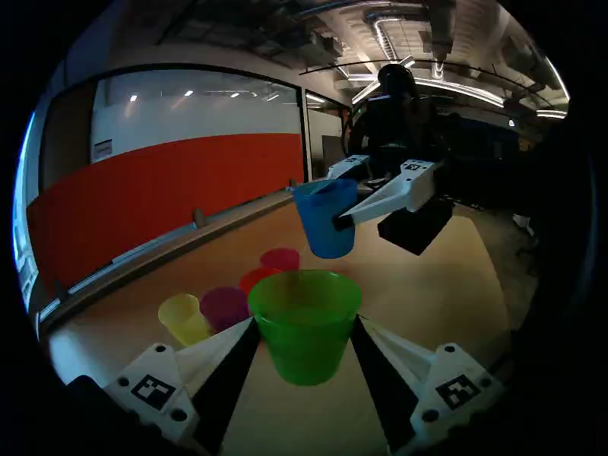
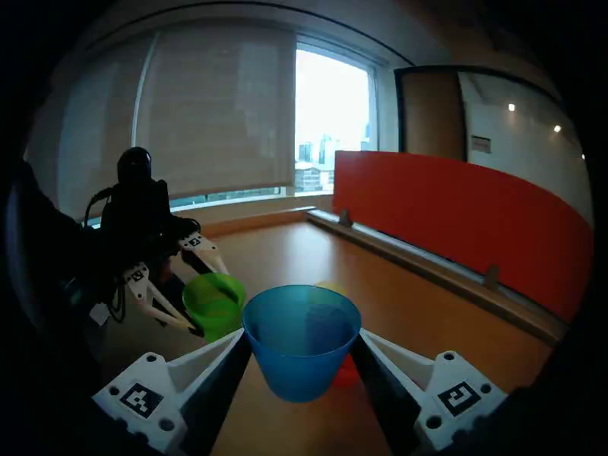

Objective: Pour water

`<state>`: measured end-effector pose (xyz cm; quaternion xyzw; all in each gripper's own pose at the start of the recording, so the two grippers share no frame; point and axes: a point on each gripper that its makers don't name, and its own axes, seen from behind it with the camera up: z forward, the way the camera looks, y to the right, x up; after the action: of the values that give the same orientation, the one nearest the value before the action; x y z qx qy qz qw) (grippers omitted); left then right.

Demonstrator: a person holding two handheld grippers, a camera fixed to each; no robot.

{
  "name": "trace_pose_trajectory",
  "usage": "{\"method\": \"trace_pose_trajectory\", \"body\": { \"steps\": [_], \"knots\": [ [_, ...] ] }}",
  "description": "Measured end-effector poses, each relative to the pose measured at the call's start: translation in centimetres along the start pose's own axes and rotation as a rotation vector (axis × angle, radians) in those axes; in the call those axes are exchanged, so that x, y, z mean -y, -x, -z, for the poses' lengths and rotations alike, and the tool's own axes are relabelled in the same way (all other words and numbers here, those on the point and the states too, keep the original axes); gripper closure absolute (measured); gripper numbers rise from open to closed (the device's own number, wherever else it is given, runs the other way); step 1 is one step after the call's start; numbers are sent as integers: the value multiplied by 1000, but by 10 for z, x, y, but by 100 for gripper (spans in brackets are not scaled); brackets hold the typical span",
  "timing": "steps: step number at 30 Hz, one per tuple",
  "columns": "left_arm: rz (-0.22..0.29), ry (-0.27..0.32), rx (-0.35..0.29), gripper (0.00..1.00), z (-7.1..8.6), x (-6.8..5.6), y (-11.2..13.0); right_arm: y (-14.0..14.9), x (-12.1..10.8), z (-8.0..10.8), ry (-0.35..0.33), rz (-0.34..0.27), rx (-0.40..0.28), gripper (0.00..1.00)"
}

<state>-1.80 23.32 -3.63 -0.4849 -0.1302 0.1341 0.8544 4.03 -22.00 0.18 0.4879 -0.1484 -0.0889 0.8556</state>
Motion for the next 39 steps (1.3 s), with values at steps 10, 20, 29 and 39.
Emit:
{"method": "trace_pose_trajectory", "body": {
  "steps": [10,20,29,39],
  "knots": [
    [-12,27,73,18,-10,-5,18,28,1,-2,-24,3,54,11],
    [-13,40,134,18,-16,-1,31,49,0,-4,-50,10,112,11],
    [-23,57,197,18,-21,1,47,69,-3,-7,-61,20,163,10],
    [-38,81,259,18,-26,0,61,90,1,-11,-99,34,228,10]
  ]
}}
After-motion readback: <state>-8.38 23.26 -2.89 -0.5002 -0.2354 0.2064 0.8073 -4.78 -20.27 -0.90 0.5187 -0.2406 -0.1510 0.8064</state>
